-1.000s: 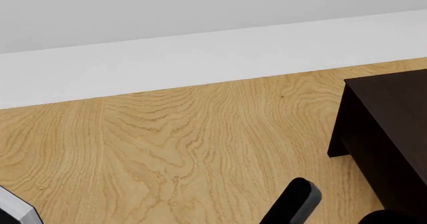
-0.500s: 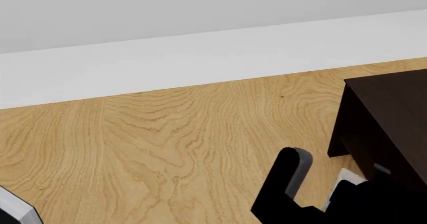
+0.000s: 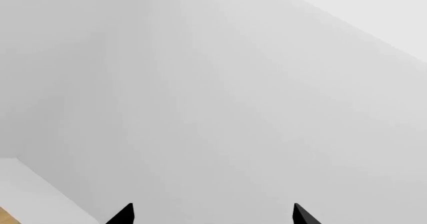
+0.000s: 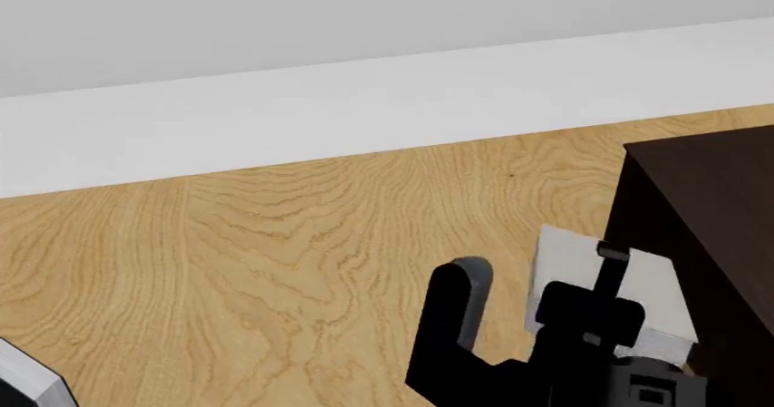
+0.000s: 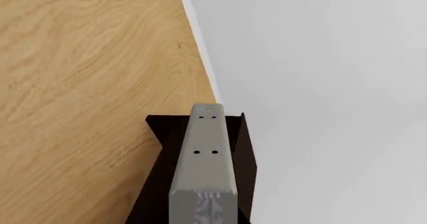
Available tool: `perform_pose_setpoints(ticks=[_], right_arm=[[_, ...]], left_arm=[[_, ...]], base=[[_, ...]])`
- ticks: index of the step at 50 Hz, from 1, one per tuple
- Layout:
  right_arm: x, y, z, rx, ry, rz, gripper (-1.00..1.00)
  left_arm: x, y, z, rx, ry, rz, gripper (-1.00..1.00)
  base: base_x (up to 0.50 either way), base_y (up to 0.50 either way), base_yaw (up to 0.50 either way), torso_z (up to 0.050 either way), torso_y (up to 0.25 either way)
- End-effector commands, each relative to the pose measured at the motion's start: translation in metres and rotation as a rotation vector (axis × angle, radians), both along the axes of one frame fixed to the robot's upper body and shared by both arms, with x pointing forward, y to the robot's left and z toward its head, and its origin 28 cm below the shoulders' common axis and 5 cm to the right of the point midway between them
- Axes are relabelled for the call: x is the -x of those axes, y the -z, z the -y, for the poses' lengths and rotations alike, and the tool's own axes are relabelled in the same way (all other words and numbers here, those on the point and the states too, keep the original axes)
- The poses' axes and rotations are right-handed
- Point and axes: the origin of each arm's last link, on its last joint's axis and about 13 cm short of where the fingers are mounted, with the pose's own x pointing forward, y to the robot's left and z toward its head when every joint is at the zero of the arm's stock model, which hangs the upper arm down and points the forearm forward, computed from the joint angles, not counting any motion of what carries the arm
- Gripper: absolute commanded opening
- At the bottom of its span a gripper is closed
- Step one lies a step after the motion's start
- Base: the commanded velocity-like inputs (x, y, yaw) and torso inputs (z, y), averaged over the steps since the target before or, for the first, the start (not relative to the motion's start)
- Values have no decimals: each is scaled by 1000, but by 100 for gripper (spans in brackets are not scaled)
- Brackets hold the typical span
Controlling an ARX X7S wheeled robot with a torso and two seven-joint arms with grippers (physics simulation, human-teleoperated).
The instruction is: Pick up the book on the right and place it on the cabinet shelf.
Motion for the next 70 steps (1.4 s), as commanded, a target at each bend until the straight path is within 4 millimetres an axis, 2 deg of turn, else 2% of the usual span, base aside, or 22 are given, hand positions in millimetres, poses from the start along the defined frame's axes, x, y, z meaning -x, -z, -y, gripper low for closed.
perform_pose_setpoints(ticks=[1, 7, 9, 11, 12, 15, 24, 40, 48, 61, 70], right_arm=[[-14, -1, 1, 147, -104, 184, -100], [-18, 9, 2, 223, -152, 268, -100], [-20, 9, 3, 322, -182, 324, -100], [-21, 12, 3, 298, -174, 319, -100], [-22, 14, 4, 357, -192, 352, -100], [-25, 20, 6, 378, -182, 376, -100], [-29, 35, 8, 375, -173, 398, -100], [-32, 50, 11, 304, -213, 462, -100], [-32, 60, 15, 280, -237, 429, -100], [-24, 64, 17, 262, -268, 402, -100], [-12, 65, 19, 253, -285, 414, -100]], left_arm=[[0, -1, 1, -1, 0, 0, 100], [0, -1, 1, -2, 1, -2, 100], [0, -1, 1, -2, 1, -4, 100], [0, -1, 1, -2, 0, -5, 100], [0, -1, 1, -2, 0, -4, 100], [0, -1, 1, -2, 1, -6, 100], [-1, -1, 2, -9, 5, -15, 100], [-2, -1, 2, -21, -1, -26, 100], [-2, -1, 2, -24, -2, -31, 100], [-2, -1, 2, -28, -5, -35, 100], [-3, -1, 2, -32, -6, -41, 100]], base=[[0, 0, 0, 0, 0], [0, 0, 0, 0, 2], [0, 0, 0, 0, 0], [0, 0, 0, 0, 0], [0, 0, 0, 0, 10], [0, 0, 0, 0, 0], [0, 0, 0, 0, 1], [0, 0, 0, 1, 1], [0, 0, 0, 0, 1], [0, 0, 0, 0, 2], [0, 0, 0, 0, 1]])
